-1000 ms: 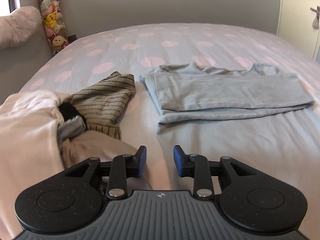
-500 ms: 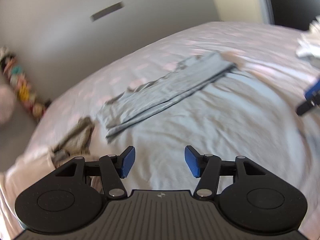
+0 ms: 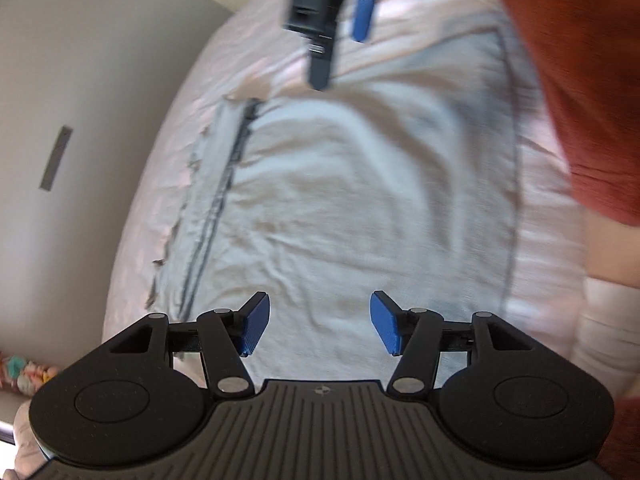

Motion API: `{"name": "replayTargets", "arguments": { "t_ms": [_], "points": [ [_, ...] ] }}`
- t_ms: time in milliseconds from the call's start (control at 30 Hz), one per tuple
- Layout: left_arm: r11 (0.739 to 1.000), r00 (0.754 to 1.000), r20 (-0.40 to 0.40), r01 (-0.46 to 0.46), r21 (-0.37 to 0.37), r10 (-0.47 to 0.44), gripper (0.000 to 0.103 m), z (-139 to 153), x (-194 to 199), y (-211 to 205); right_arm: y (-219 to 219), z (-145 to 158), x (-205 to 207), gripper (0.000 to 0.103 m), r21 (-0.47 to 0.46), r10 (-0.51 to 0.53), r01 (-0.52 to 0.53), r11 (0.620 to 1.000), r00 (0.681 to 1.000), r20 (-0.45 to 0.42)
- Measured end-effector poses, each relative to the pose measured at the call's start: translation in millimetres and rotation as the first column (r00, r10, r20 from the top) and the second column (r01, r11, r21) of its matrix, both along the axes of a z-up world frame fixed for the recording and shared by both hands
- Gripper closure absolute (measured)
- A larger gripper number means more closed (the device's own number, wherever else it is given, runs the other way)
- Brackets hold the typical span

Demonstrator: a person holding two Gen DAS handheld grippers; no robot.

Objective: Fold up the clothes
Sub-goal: 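Move both grippers to the edge of the large light-blue sheet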

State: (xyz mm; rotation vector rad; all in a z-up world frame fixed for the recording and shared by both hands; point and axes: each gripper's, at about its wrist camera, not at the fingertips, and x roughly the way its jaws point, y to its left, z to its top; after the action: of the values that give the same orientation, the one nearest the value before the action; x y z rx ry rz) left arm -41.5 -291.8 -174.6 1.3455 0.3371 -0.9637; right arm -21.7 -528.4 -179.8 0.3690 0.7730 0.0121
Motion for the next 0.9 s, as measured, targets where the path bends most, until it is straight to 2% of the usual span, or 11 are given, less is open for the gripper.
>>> {"name": "replayTargets", "arguments": {
  "t_ms": [100,267,467,567,700,900],
  "points": [
    [0.997,0.999,-0.021,0.036,0.065,-0.035,0.048,-6,-12,3,-5,4,-8,0.017,0.029,-0.018,0.017,0.999,0.999,0.037],
    [0.985,0.999,-0.037,0.02,0.169,-0.014,0.048,-14,-16,8,-6,10,-17,0.015,0.048,-0.015,0.01,0.999,0.995,0.098],
    [0.968,0.998,-0.059,0.002,0.253,0.013,0.048,-18,-15,20,-11,16,-28,0.013,0.086,-0.029,0.015,0.996,0.985,0.171],
    [0.96,0.996,-0.085,-0.007,0.281,0.032,0.048,-15,-10,27,-16,18,-34,0.012,0.116,-0.053,0.03,0.993,0.978,0.204],
    [0.957,0.983,-0.161,-0.04,0.288,0.09,0.048,-7,5,32,-24,18,-40,0.011,0.163,-0.088,0.049,0.985,0.967,0.239],
    [0.927,0.97,-0.218,-0.018,0.374,0.107,0.048,-15,20,30,-34,17,-45,0.01,0.225,-0.13,0.069,0.972,0.954,0.27]
  ]
}}
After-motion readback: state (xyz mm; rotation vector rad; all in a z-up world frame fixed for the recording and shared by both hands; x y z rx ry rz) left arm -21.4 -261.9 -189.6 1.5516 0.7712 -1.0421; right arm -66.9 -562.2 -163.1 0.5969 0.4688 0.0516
